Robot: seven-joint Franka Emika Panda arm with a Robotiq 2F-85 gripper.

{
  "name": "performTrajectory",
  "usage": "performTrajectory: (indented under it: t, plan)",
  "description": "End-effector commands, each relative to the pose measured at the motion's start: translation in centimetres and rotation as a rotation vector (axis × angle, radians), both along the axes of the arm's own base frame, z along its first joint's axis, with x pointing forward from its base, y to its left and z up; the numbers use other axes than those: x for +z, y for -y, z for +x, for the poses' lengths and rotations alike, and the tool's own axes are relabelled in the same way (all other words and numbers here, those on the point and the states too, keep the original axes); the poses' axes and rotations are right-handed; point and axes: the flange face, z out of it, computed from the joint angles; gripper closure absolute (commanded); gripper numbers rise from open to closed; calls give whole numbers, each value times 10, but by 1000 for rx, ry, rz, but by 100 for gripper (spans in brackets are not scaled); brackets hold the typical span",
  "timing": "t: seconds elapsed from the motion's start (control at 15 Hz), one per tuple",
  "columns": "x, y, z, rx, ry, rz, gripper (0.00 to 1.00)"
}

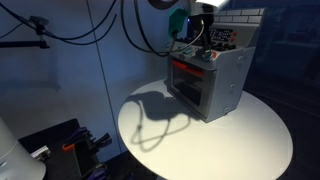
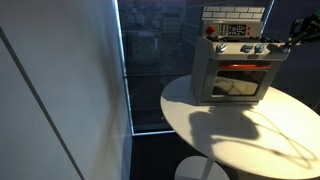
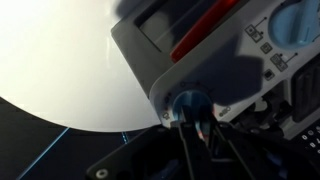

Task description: Twist the knob on the stove

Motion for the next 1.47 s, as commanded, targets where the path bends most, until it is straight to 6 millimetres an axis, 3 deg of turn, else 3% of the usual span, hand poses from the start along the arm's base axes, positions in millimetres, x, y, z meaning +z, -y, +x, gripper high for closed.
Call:
performTrajectory:
  t: [0.0,1.4]
  plan:
    - [5,3,5,3,16,-38,94]
    - [16,-4,0,188,-30,-309,94]
